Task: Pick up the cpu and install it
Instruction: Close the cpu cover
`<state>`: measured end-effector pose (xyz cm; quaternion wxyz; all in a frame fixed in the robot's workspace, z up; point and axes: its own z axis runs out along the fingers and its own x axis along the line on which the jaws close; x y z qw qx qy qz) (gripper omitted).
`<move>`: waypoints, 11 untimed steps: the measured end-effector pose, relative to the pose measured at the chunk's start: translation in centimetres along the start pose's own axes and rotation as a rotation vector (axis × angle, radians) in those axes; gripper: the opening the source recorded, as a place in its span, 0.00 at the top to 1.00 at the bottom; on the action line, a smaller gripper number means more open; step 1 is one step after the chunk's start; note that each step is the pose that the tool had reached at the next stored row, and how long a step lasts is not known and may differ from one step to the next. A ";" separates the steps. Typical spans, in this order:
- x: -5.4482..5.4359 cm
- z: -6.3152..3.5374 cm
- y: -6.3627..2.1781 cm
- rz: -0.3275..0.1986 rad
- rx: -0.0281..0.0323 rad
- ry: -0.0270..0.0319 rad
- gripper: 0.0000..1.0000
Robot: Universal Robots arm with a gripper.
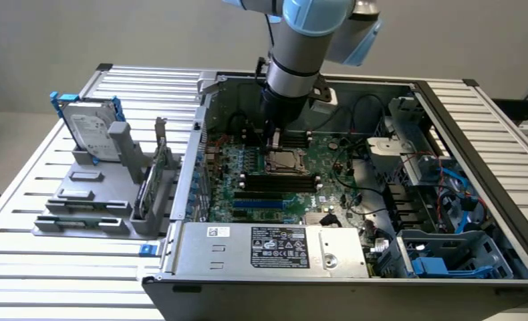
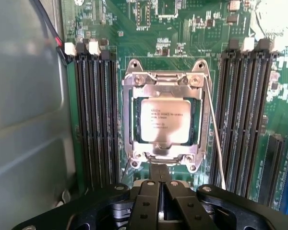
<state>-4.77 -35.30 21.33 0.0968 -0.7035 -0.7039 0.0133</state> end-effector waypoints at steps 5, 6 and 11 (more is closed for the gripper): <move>-0.1 0.12 -1.21 0.000 0.0048 0.0093 0.89; -0.1 0.14 -1.43 0.000 0.0056 0.0130 0.89; -0.1 0.11 -2.46 0.008 0.0051 0.0421 0.89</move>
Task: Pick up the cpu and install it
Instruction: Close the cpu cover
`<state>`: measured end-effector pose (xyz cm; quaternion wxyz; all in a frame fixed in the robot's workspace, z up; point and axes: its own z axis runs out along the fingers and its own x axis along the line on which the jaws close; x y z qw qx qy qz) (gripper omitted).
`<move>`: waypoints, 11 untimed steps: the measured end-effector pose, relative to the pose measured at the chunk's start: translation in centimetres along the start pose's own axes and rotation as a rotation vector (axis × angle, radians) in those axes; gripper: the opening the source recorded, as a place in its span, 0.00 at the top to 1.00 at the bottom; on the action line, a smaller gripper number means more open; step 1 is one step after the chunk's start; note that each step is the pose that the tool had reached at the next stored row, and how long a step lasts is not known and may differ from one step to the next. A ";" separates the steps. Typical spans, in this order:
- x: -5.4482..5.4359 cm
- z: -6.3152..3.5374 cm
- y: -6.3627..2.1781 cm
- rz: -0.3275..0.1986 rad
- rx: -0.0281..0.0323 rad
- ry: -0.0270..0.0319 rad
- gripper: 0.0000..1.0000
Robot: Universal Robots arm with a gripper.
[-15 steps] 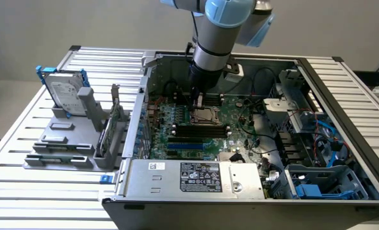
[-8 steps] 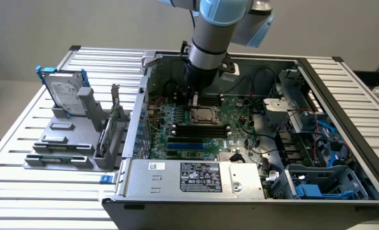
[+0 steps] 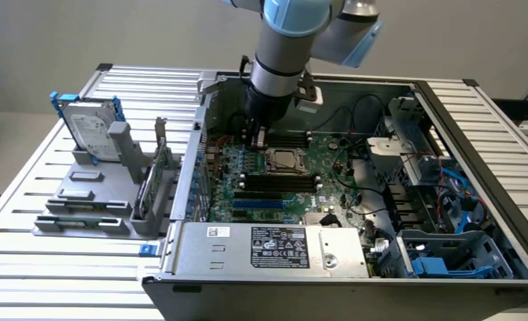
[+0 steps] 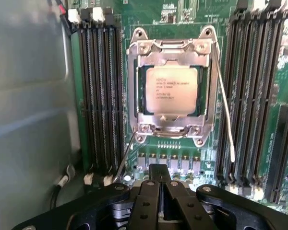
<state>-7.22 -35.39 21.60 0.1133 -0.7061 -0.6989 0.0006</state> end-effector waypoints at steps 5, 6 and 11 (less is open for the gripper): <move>0.0 -0.23 -0.78 0.014 -0.0026 0.0418 0.89; 0.0 -0.27 -0.88 0.018 -0.0033 0.0484 0.89; 0.1 -0.50 -1.14 0.052 -0.0096 0.0740 0.89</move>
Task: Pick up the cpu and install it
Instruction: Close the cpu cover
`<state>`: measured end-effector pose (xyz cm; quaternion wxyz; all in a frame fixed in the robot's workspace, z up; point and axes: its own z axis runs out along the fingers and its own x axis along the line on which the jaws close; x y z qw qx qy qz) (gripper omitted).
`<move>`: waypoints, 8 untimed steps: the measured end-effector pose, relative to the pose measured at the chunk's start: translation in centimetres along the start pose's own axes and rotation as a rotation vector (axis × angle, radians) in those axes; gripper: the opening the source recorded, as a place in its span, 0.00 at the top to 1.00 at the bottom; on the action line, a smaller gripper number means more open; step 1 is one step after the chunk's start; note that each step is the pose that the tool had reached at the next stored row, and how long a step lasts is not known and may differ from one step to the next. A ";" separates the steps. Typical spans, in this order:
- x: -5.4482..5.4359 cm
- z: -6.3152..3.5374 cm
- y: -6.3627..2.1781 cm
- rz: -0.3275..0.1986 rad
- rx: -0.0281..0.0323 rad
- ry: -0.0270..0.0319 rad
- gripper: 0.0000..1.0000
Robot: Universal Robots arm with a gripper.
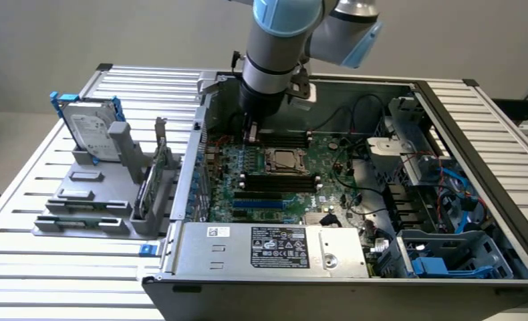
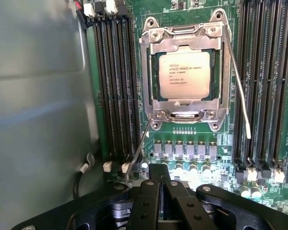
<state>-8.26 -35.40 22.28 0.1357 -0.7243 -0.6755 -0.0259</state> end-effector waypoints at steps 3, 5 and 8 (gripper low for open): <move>0.0 -0.14 -0.12 0.023 -0.0047 0.0127 0.89; 0.0 -0.25 -0.21 0.036 -0.0074 0.0217 0.89; 0.1 -0.47 -0.37 0.055 -0.0112 0.0359 0.89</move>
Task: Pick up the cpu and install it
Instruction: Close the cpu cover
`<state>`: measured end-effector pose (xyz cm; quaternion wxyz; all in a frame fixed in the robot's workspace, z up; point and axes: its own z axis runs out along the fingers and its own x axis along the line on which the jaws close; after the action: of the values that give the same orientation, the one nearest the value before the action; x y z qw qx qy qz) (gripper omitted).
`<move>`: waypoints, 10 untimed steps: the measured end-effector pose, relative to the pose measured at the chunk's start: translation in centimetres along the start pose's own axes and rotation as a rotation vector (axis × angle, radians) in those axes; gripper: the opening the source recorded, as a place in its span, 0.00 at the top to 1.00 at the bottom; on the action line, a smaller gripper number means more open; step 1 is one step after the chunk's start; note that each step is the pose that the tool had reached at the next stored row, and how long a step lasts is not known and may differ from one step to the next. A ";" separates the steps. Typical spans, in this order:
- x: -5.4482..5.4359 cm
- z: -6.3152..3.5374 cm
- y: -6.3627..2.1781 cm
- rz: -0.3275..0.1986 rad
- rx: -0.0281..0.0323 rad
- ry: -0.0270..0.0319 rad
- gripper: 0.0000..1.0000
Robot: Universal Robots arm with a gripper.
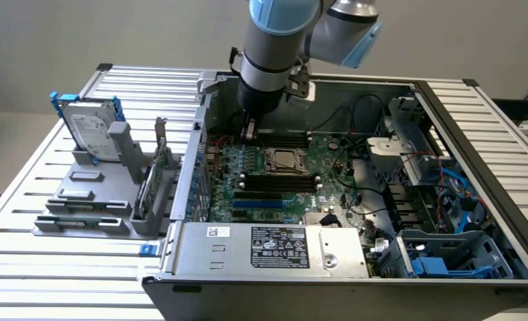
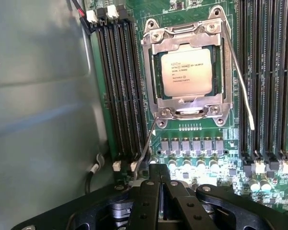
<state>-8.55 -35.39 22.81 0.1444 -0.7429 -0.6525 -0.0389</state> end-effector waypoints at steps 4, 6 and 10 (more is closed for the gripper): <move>0.1 -0.34 -0.19 0.028 -0.0060 0.0162 0.89; 0.1 -0.49 -0.26 0.044 -0.0096 0.0231 0.89; 0.2 -0.72 -0.37 0.078 -0.0179 0.0365 0.89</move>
<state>-8.80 -35.39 23.59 0.1511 -0.7683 -0.6198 -0.0526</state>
